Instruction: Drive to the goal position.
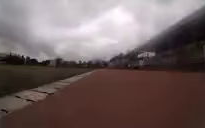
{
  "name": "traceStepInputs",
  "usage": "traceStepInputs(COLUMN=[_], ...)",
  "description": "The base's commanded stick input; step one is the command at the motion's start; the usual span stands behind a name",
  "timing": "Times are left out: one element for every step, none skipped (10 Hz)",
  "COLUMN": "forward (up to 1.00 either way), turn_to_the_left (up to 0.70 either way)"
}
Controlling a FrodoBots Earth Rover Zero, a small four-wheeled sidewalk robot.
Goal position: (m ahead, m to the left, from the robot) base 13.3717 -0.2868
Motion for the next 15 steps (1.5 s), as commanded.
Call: traceStepInputs(forward=[0.70, 0.70, 0.70, 0.70, 0.70, 0.70, 0.70, 0.70, 0.70, 0.70, 0.70, 0.70, 0.70, 0.70, 0.70], turn_to_the_left=[0.03, 0.02, 0.00, 0.00, 0.00, 0.00, 0.00, 0.00, 0.00, 0.00, 0.00, 0.00, 0.00, 0.00, 0.00])
